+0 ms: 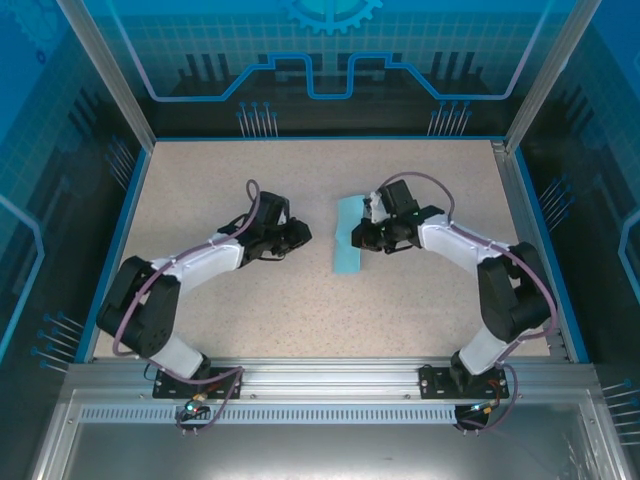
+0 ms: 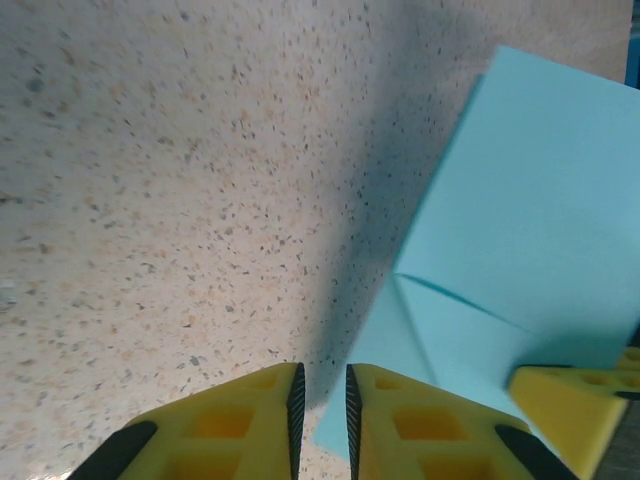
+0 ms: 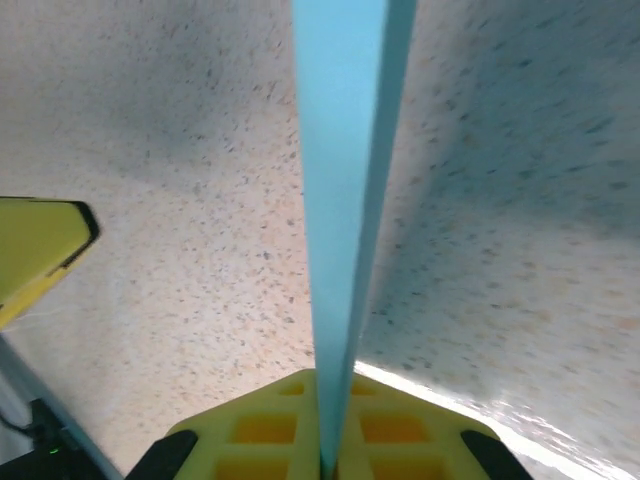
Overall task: Fold a paper plane with a square sheet of paper (pick it up from the middle)
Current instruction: Turn over the paper at the center of the table.
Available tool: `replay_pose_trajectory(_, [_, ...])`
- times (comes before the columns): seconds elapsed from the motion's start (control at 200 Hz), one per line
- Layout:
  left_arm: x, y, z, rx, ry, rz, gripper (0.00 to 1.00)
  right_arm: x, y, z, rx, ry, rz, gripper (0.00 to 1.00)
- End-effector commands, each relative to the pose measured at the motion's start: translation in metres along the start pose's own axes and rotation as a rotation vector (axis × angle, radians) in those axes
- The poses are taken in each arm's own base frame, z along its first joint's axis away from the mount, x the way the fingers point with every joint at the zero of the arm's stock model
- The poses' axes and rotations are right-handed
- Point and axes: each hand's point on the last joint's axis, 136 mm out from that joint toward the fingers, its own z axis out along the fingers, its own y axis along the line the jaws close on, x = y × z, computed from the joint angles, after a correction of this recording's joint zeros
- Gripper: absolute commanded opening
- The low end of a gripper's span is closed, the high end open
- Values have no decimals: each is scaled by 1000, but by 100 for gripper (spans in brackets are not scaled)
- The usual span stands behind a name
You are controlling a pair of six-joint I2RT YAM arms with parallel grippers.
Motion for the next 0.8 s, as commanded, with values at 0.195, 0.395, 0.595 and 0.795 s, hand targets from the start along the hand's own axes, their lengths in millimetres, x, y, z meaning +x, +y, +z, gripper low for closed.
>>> replay_pose_trajectory(0.195, [-15, 29, -40, -98, -183, -43, 30, 3, -46, -68, 509, 21, -139, 9])
replay_pose_trajectory(0.395, [-14, 37, -44, -110, -199, -56, 32, 3, -54, -75, 609, 11, -109, 9])
replay_pose_trajectory(0.595, [-9, 40, -45, -109, -188, -54, 33, 1, -43, -74, 642, -3, -92, 9])
replay_pose_trajectory(0.795, [-7, 50, -49, -133, -208, -82, 33, 6, -57, -91, 926, 51, -156, 8])
